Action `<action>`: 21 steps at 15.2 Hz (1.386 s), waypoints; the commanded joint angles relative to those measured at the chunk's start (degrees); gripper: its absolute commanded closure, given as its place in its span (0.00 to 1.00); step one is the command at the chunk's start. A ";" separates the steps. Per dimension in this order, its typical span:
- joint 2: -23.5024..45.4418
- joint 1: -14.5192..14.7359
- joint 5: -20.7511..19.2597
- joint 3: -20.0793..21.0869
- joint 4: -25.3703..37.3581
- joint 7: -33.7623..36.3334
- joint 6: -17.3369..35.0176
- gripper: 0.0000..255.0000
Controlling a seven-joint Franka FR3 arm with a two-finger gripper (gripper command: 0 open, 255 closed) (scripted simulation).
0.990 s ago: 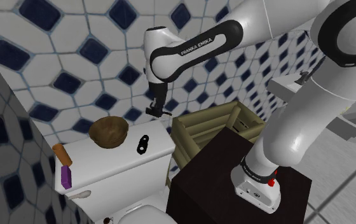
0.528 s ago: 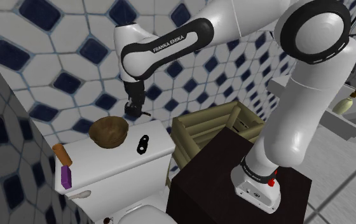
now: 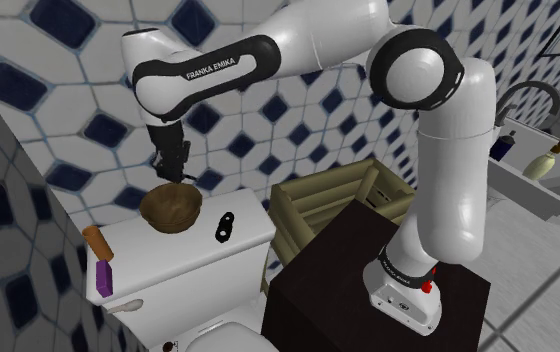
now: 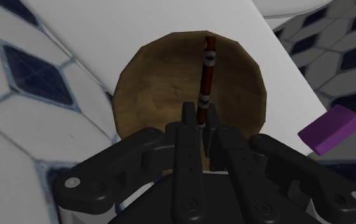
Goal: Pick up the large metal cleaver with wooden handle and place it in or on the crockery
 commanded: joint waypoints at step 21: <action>9.32 1.67 -1.82 -0.63 3.16 1.38 6.07 1.00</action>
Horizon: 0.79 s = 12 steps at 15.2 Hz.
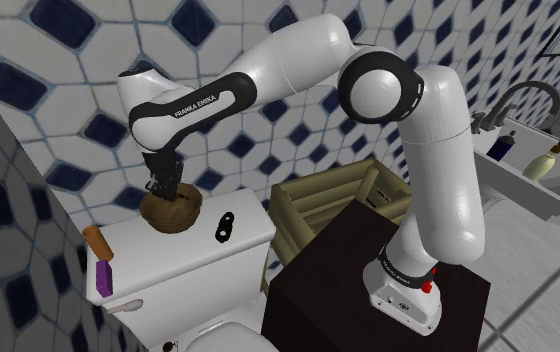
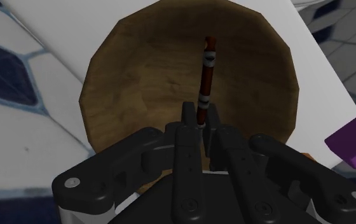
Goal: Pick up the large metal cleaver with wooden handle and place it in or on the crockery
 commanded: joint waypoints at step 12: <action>-1.96 -0.14 0.47 0.26 4.39 -0.32 -6.31 0.00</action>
